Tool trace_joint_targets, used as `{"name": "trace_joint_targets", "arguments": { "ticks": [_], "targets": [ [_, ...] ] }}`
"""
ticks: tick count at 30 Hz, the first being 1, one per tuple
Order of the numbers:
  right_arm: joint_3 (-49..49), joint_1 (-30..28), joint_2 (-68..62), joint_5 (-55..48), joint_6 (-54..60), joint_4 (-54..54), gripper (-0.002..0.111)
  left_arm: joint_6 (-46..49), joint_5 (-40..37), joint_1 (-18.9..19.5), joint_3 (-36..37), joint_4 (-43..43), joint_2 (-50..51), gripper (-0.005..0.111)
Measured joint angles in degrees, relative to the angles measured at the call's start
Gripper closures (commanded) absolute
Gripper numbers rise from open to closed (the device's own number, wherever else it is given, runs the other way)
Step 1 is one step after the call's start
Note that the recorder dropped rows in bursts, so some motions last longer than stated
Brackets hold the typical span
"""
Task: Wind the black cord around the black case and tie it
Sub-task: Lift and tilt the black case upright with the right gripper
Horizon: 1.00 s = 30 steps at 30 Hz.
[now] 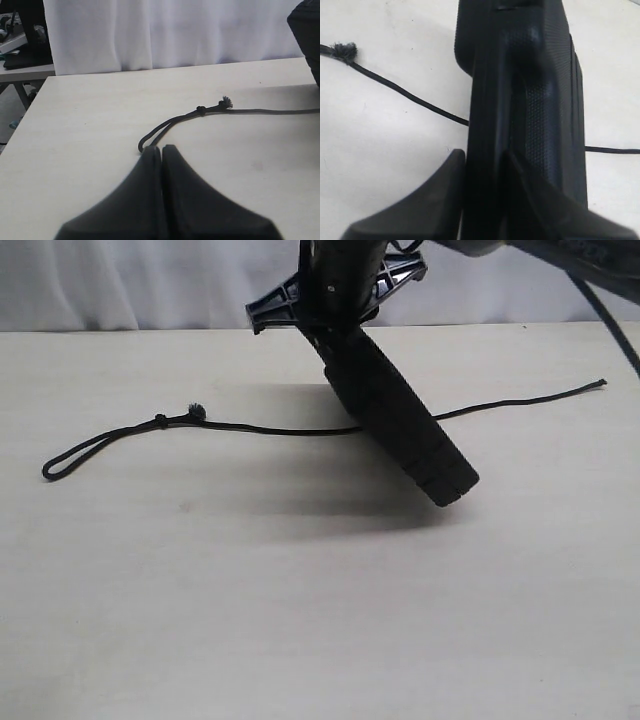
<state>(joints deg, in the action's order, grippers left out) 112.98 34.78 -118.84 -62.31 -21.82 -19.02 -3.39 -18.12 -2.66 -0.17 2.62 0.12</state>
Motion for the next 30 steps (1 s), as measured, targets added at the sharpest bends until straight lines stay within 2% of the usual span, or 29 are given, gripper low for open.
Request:
{"name": "trace_joint_targets", "arguments": {
  "ticks": [7,14,25,30],
  "targets": [
    [0.0,-0.4,0.5,-1.0,2.2,1.0,0.104,0.0,0.0,0.0,0.0,0.0,0.0,0.107],
    [0.0,-7.6,2.1,-1.9,9.2,13.1,0.104,0.0,0.0,0.0,0.0,0.0,0.0,0.107],
    [0.7,-15.7,2.9,-5.5,16.4,15.6,0.104,0.0,0.0,0.0,0.0,0.0,0.0,0.107],
    [0.2,-17.0,2.8,-5.8,20.7,14.9,0.104,0.0,0.0,0.0,0.0,0.0,0.0,0.107]
  ]
}}
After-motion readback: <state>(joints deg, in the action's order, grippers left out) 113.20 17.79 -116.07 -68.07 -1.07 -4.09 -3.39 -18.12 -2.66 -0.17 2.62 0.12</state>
